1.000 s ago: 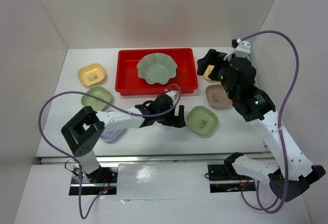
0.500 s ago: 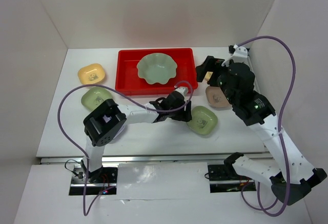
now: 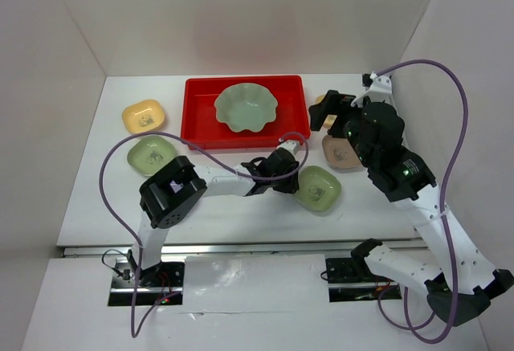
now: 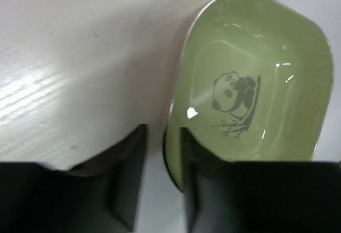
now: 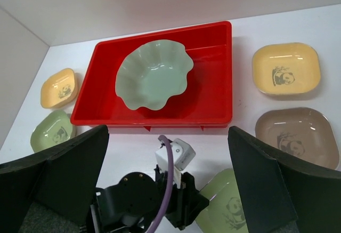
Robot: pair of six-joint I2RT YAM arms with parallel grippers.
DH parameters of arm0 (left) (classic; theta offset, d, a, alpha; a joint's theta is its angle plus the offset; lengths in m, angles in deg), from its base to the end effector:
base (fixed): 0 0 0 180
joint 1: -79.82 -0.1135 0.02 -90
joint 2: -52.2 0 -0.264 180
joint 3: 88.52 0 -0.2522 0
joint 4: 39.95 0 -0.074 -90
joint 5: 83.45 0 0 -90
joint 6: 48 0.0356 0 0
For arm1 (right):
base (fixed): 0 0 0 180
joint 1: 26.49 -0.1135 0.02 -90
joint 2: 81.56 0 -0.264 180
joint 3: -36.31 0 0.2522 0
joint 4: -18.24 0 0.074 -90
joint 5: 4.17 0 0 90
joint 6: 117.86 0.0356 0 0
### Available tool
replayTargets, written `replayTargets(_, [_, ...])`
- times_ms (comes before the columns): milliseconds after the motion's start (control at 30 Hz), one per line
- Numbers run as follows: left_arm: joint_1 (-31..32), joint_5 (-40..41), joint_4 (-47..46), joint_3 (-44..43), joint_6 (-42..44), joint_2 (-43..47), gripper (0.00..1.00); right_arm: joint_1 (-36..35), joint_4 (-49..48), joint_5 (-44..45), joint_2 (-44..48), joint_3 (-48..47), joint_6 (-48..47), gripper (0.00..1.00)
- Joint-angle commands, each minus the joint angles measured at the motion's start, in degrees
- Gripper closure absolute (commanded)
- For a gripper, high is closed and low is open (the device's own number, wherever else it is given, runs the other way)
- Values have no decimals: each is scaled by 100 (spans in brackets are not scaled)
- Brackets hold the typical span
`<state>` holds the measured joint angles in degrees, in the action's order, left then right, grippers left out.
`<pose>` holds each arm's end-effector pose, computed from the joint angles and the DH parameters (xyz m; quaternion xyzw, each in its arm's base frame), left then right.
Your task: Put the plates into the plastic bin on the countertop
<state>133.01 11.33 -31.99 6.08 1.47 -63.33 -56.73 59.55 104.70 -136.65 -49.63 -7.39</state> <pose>0.2648 -0.3490 0.1576 0.0809 0.8949 -0.2934 0.3264 0.1711 0.0864 0.4398 0.0399 0.7644 0.1564 0.6242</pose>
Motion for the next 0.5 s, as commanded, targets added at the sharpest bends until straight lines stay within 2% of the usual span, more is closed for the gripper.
replayTargets(0, [86,138,141,-193,116,-260,63,-52,-57,81,165,38,-69,0])
replayTargets(33, [86,199,219,-193,116,-260,81,-52,-57,81,165,38,-69,0])
replayTargets(67, [86,286,281,-193,55,-208,90,-52,-57,134,165,38,-69,0])
replayTargets(133, [86,444,500,-193,-7,38,100,-52,-57,134,165,38,-69,0])
replayTargets(233, [200,866,1193,-193,-60,687,100,-52,-4,187,217,-15,-69,0])
replayTargets(333, [201,929,1826,-254,-60,1389,100,-52,-4,353,218,-15,-69,0])
replayTargets(400, [201,1209,2353,-701,-7,1585,100,-52,-4,502,218,54,0,0])
replayTargets(433, [201,1375,2973,-920,-7,1647,100,-52,-4,599,270,55,1,0])
replayTargets(467, [148,1568,3345,-1470,-77,1647,100,0,-56,748,271,151,88,0])
